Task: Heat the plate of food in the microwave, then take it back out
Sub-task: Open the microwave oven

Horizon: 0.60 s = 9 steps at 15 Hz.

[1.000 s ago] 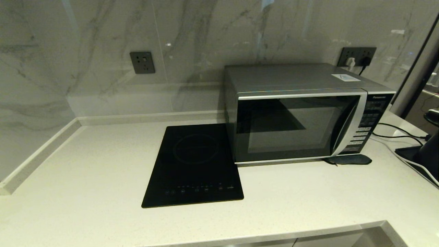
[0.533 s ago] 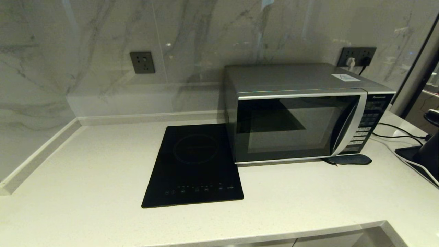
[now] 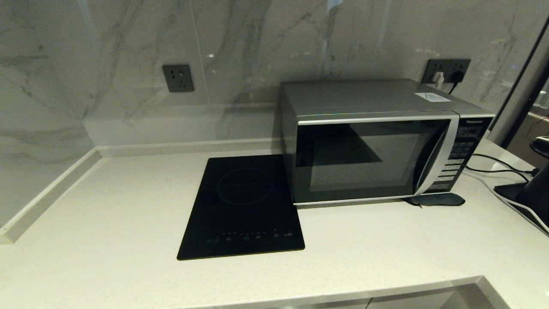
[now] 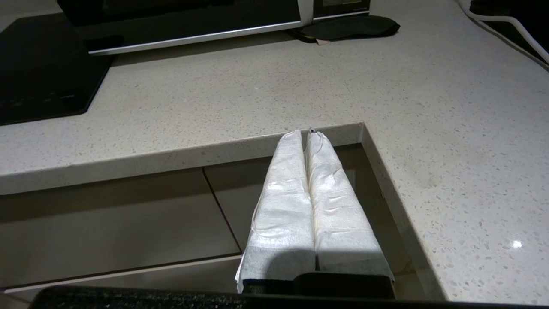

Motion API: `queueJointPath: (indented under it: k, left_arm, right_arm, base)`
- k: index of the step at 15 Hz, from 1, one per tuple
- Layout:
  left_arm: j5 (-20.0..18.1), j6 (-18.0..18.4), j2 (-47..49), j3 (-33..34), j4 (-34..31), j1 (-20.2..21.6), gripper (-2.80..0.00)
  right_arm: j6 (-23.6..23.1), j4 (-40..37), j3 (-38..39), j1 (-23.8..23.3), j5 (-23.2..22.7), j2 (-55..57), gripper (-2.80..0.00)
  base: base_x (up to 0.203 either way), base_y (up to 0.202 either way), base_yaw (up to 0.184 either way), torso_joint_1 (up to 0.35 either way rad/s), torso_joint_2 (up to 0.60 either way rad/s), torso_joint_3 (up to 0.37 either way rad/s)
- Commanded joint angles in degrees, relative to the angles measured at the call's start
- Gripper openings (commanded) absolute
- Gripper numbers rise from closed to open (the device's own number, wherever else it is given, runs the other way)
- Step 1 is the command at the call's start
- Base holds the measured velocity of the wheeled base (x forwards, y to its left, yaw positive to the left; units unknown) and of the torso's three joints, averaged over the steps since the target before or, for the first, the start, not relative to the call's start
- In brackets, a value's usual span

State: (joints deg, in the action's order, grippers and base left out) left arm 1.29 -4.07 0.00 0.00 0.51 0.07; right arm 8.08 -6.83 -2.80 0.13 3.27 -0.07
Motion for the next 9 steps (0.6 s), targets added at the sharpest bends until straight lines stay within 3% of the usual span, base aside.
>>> queueJointPath:
  k: [1, 9]
  left_arm:
    - [0.03, -0.06, 0.09, 0.00, 0.02, 0.01, -2.80]
    - [0.03, -0.06, 0.09, 0.00, 0.02, 0.01, -2.80]
  right_arm:
    - [0.62, 0.06, -0.01, 0.04, 0.07, 0.07, -2.80]
    - [0.62, 0.06, -0.01, 0.04, 0.07, 0.07, -2.80]
  base:
    - [0.000, 0.000, 0.000, 0.000, 0.00, 0.000]
    - [0.000, 0.000, 0.000, 0.000, 0.00, 0.000]
